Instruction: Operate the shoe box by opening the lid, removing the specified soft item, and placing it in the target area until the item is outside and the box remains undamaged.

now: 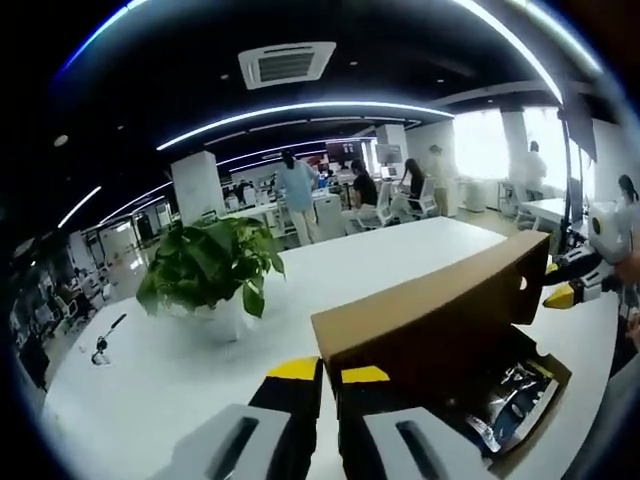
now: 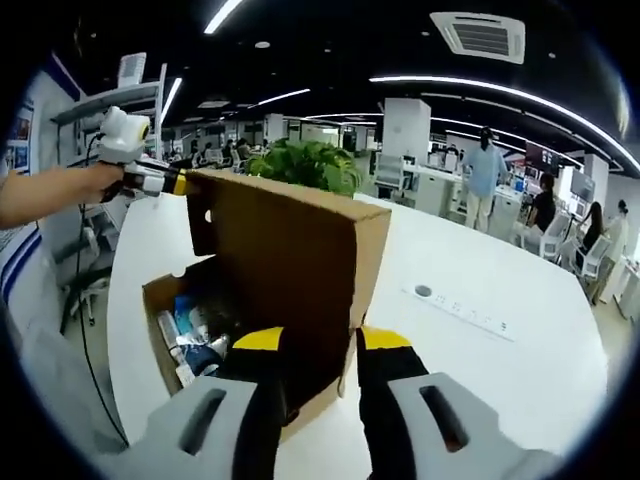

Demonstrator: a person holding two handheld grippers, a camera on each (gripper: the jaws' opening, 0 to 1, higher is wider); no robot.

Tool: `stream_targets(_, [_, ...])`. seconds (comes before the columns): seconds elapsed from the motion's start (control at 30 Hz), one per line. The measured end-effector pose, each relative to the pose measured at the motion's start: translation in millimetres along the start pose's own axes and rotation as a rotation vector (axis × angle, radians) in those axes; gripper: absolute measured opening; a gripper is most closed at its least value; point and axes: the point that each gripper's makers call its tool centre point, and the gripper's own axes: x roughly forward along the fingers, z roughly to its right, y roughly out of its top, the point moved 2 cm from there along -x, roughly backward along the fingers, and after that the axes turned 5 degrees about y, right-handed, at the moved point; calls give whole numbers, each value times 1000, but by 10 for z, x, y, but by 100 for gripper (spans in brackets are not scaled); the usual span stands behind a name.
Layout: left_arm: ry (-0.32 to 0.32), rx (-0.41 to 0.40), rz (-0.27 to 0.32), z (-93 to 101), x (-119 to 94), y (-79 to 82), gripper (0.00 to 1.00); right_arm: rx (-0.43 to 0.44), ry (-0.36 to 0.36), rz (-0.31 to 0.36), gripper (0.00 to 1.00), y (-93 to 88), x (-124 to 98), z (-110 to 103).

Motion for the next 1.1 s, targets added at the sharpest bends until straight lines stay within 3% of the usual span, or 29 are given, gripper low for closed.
stream_targets(0.4, [1,-22,4,-34,145,39,4,37,-45,-74,8,-343,174,154])
stream_targets(1.0, [-6,-23,26,-59,377,57,5,32,-85,-60,1,-344,273,267])
stream_targets(1.1, [-14,-33,3,-52,408,-21,6,35,-86,-59,1,-338,278,269])
